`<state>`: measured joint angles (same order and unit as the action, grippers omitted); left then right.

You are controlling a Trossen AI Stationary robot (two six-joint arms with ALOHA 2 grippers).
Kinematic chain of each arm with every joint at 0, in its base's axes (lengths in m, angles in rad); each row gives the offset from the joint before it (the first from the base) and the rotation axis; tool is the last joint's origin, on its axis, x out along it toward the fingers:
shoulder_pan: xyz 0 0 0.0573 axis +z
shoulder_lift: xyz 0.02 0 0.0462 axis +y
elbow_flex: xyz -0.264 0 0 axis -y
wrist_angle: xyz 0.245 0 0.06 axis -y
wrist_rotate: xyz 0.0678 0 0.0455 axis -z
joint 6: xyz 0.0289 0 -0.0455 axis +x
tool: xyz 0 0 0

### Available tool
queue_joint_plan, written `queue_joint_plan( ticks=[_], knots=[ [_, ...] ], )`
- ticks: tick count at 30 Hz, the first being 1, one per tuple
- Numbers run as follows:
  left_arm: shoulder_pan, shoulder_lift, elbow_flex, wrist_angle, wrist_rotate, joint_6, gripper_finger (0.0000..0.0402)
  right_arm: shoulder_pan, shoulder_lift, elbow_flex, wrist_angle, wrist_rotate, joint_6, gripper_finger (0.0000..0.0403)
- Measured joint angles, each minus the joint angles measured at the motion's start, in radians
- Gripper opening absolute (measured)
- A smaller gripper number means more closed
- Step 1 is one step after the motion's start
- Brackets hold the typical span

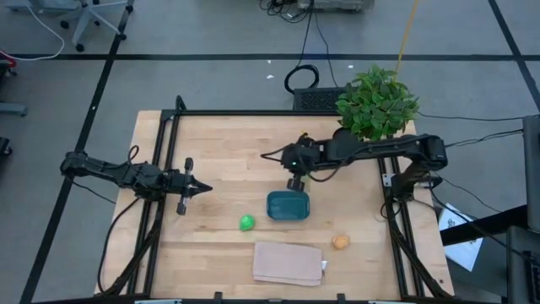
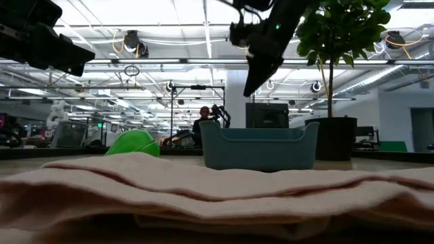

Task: Pick and placing Produce into tupperware
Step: Put the green cabbage into the blue bin

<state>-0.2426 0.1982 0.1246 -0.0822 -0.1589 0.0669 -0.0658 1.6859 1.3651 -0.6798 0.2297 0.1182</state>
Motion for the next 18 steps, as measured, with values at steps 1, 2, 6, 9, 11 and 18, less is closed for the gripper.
queue_joint_plan(
  ticks=[1,2,6,9,11,18],
  knots=[
    [0.000,0.000,0.000,-0.001,0.000,0.000,0.0003,-0.005,0.010,0.000,-0.001,0.000,0.009,0.0000],
    [0.000,0.000,0.000,-0.003,0.000,0.000,0.0003,-0.010,0.019,-0.001,-0.001,0.000,0.019,0.0000],
    [0.000,0.000,0.000,-0.005,0.000,0.000,0.0003,-0.039,0.024,-0.001,0.003,0.001,0.078,0.0000],
    [0.000,0.000,0.000,-0.006,0.000,0.000,0.0003,-0.050,0.024,-0.001,0.009,-0.029,0.091,0.0000],
    [0.000,0.000,0.000,-0.007,0.000,0.000,0.0003,-0.052,0.024,-0.001,0.012,-0.052,0.091,0.0000],
    [0.000,0.000,0.000,-0.031,0.000,0.000,0.0003,-0.053,0.024,-0.001,0.024,-0.052,0.159,0.0000]
  ],
)
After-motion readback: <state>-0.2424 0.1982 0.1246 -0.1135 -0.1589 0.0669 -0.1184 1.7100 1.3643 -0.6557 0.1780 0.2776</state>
